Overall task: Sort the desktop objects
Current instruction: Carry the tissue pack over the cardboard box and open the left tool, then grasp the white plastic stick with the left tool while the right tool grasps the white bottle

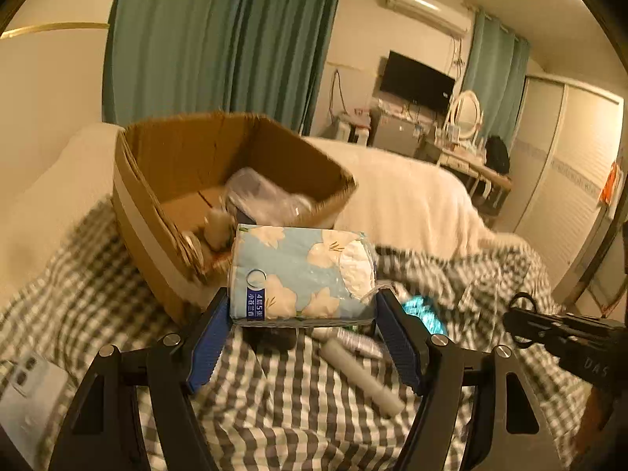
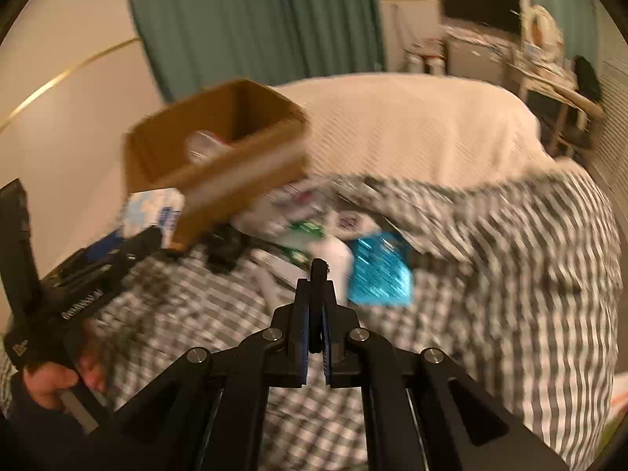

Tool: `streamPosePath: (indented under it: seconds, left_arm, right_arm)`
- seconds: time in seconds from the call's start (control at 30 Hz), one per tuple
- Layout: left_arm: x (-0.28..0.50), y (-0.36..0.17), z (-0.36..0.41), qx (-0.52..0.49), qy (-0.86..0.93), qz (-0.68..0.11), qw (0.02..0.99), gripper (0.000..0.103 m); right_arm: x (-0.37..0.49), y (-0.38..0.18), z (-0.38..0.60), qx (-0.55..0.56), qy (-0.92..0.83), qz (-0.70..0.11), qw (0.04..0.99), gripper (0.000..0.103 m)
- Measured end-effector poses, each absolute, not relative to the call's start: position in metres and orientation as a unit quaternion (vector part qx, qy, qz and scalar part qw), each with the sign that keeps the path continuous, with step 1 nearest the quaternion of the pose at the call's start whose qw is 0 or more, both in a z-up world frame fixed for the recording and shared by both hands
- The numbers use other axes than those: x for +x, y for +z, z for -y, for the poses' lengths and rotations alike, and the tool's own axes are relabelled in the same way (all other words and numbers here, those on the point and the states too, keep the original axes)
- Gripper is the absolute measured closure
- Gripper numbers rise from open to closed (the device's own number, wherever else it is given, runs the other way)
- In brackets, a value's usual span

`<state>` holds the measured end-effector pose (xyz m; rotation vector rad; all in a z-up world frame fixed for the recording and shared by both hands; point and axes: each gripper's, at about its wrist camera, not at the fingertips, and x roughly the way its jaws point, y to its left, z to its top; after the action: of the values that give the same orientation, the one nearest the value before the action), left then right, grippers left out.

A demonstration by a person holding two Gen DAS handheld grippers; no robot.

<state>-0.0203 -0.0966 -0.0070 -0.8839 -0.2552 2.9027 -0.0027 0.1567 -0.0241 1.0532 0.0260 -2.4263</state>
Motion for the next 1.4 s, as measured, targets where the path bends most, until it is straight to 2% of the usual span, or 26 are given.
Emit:
streamPosePath:
  seconds: [0.47,0.63,0.83,0.93,0.97,1.03,1.07,1.1,1.4]
  left_arm:
    - [-0.071,0.046,0.148,-0.237,0.966,0.106,-0.011,0.029]
    - [-0.108,0.039,0.171,-0.224,0.966,0.120,-0.042,0.029]
    - [-0.132,0.007,0.194,-0.235,0.962,0.134,-0.044,0.029]
    - [-0.134,0.002,0.196,-0.234,0.963,0.128,-0.041,0.023]
    - [-0.135,0.003,0.195,-0.236,0.963,0.126,-0.032,0.016]
    - [-0.135,0.005,0.192,-0.239,0.962,0.126,-0.023,0.009]
    - [-0.133,0.006,0.191,-0.238,0.963,0.126,-0.026,0.006]
    - [-0.131,0.007,0.190,-0.236,0.963,0.125,-0.030,0.006]
    - [-0.085,0.020,0.171,-0.234,0.964,0.124,-0.011,0.005]
  right_arm:
    - [-0.061,0.034,-0.069,0.344,-0.884,-0.028,0.315,0.099]
    - [-0.105,0.036,-0.031,0.360,-0.869,-0.011,0.338,0.099]
    - [-0.156,0.012,0.006,0.390,-0.856,-0.015,0.340,0.099]
    - [-0.179,0.003,0.015,0.402,-0.853,-0.001,0.332,0.099]
    - [-0.186,0.001,0.017,0.408,-0.851,0.005,0.330,0.098]
    - [-0.193,0.001,0.021,0.415,-0.851,0.009,0.322,0.083]
    - [-0.195,0.001,0.021,0.415,-0.852,0.008,0.319,0.048]
    - [-0.194,0.003,0.021,0.411,-0.855,0.010,0.315,0.023]
    - [-0.149,0.036,-0.046,0.361,-0.887,0.028,0.287,0.023]
